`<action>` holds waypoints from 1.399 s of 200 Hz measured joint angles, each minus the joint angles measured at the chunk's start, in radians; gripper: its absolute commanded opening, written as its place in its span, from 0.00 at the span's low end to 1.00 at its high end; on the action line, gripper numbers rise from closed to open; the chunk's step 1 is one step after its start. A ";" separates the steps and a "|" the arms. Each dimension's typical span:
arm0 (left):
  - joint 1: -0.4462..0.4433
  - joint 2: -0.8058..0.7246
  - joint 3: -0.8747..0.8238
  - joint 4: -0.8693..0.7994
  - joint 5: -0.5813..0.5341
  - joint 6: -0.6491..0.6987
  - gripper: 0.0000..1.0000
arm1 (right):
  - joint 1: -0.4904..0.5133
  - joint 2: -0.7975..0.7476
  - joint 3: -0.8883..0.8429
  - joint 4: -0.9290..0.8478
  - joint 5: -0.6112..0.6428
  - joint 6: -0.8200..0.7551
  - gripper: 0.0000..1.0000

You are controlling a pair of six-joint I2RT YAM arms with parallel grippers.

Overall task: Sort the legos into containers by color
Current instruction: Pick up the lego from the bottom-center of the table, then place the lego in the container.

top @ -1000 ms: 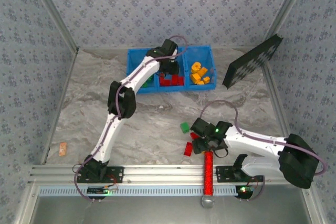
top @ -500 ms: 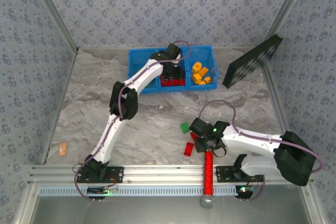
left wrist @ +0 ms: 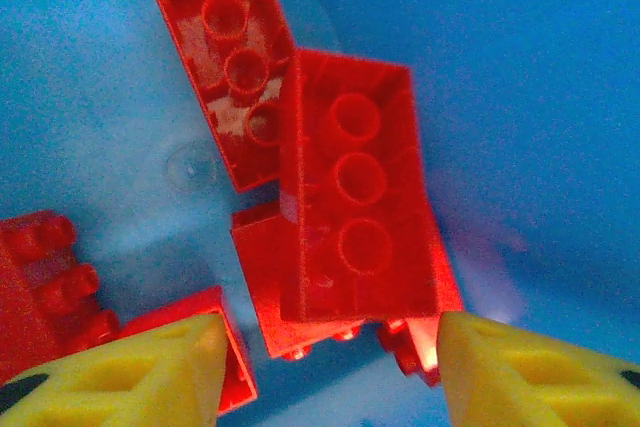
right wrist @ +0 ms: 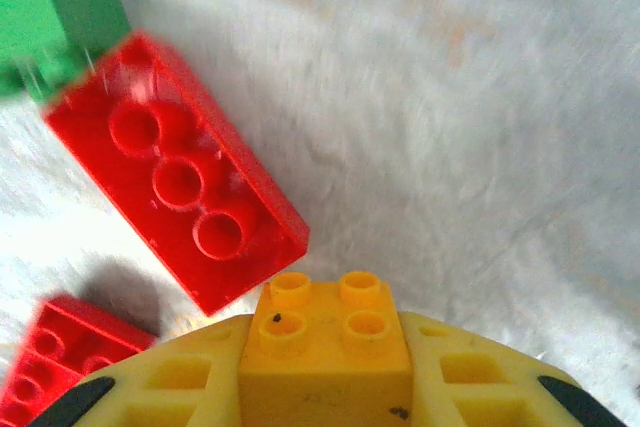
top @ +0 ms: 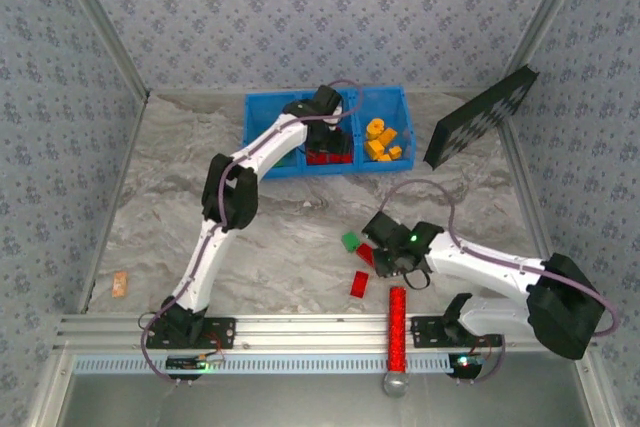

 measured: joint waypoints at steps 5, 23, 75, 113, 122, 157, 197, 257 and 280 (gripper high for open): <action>0.000 -0.013 -0.002 0.002 0.000 0.003 0.60 | -0.019 -0.005 0.015 0.001 0.000 -0.011 0.27; 0.000 -0.069 -0.018 0.011 -0.001 0.021 0.62 | -0.096 -0.022 0.081 0.002 -0.002 -0.063 0.27; 0.000 -0.259 -0.116 0.048 -0.004 0.067 0.66 | -0.318 0.053 0.308 0.018 -0.011 -0.237 0.28; -0.005 -0.410 -0.319 0.075 -0.013 0.064 0.66 | -0.406 0.253 0.525 0.064 -0.012 -0.366 0.28; -0.012 -0.457 -0.398 0.085 -0.024 0.057 0.66 | -0.424 0.305 0.579 0.074 -0.013 -0.389 0.28; -0.075 -0.636 -0.673 0.095 -0.072 0.002 0.67 | -0.490 0.503 0.766 0.122 -0.025 -0.443 0.28; -0.192 -0.736 -0.836 0.069 -0.113 -0.184 0.67 | -0.525 0.742 0.938 0.136 -0.025 -0.473 0.28; -0.358 -0.717 -0.895 0.046 -0.157 -0.548 0.69 | -0.527 0.934 1.073 0.132 -0.022 -0.495 0.29; -0.372 -0.708 -0.902 0.049 -0.163 -0.646 0.72 | -0.533 0.957 1.111 0.128 -0.019 -0.497 0.34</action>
